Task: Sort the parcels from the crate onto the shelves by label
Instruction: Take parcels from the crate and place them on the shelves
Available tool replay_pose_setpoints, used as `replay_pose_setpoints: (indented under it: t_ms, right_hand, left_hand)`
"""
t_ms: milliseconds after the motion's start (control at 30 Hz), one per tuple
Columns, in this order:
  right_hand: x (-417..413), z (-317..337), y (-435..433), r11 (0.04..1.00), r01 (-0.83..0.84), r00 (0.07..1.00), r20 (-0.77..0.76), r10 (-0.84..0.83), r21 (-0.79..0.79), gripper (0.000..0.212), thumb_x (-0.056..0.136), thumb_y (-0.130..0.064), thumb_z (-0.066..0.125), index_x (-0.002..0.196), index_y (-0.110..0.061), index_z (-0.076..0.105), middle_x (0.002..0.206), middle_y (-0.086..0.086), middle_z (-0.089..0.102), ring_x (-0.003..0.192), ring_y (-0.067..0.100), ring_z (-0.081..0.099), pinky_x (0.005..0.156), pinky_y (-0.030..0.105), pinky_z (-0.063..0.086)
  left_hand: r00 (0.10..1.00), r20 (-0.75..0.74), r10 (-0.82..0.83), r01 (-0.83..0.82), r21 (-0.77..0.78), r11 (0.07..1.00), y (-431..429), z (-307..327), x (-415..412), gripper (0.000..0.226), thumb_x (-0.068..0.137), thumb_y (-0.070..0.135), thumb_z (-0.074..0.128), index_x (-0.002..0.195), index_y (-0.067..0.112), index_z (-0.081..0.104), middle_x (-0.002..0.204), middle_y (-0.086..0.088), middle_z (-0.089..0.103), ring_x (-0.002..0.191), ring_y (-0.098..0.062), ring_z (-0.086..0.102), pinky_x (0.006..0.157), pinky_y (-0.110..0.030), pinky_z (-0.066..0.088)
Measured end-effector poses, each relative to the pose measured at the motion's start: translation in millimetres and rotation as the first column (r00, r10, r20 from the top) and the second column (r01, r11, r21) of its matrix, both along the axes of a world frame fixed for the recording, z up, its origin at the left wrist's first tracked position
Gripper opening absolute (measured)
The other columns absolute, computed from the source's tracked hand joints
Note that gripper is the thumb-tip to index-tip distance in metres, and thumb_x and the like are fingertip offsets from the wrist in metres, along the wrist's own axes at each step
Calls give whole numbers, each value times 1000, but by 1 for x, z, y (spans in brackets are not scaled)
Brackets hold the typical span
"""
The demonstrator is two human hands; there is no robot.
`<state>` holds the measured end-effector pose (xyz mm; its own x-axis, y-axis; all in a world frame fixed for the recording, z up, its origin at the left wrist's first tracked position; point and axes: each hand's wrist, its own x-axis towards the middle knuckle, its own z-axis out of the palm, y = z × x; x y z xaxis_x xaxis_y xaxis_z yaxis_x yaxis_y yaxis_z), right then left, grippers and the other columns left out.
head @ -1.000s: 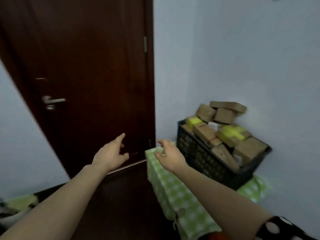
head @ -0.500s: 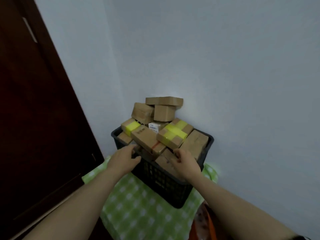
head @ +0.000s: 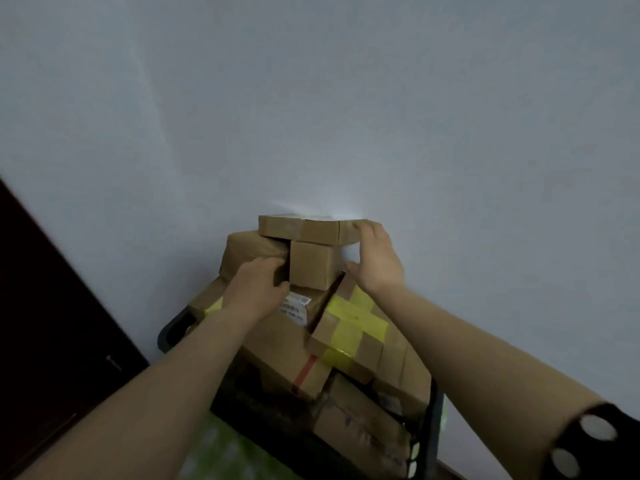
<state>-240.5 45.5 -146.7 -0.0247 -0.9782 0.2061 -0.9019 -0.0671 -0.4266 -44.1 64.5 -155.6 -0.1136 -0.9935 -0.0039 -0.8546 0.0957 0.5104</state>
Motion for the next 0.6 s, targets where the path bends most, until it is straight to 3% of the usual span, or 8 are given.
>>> replay_pose_setpoints:
  t_ms: [133,300,400,467,533,600]
  right_hand:
    - [12,-7,-41,999,-43,984,-172,41,-9,82,86,-11,63,151,-16,15,157,3,17,144,21,13,114,33,25]
    - [16,-14,-57,994,-73,983,-173,59,-79,58,86,-6,57,140,-21,40,143,-1,41,134,19,30,102,30,34]
    - [17,-16,-39,958,-126,989,-108,101,-258,58,78,-4,66,133,-16,51,137,2,48,129,21,36,103,35,40]
    - [19,-17,-23,925,-144,989,-29,142,-353,60,72,-1,72,128,-12,56,132,5,53,125,18,37,103,35,41]
    - [22,-12,-5,889,-191,977,3,211,-416,62,66,2,77,123,-10,59,128,8,56,119,16,36,100,34,40]
    - [25,-7,15,851,-251,960,-9,278,-462,64,61,5,79,121,-8,60,125,10,58,118,18,37,99,36,40]
  left_hand:
    - [995,-97,29,-30,-2,1000,-20,-3,6,33,93,21,56,124,10,58,126,-9,58,113,-24,53,93,-35,45]
    - [950,-287,122,-119,27,992,-23,-12,21,39,93,22,57,132,14,55,132,-2,56,118,-17,52,91,-22,39]
    - [886,-410,217,-217,48,975,-16,-7,28,36,93,21,58,129,13,58,128,-3,59,115,-16,54,90,-21,38]
    - [738,-581,344,-329,135,935,-11,3,29,34,92,22,60,124,11,62,121,-4,62,108,-16,56,94,-25,43]
    - [463,-757,461,-371,307,876,-5,18,30,38,89,30,65,119,6,62,108,-7,65,101,-20,61,93,-34,50]
    - [218,-818,533,-320,456,830,9,34,30,48,83,41,70,113,6,56,100,-9,62,99,-24,61,90,-36,53]
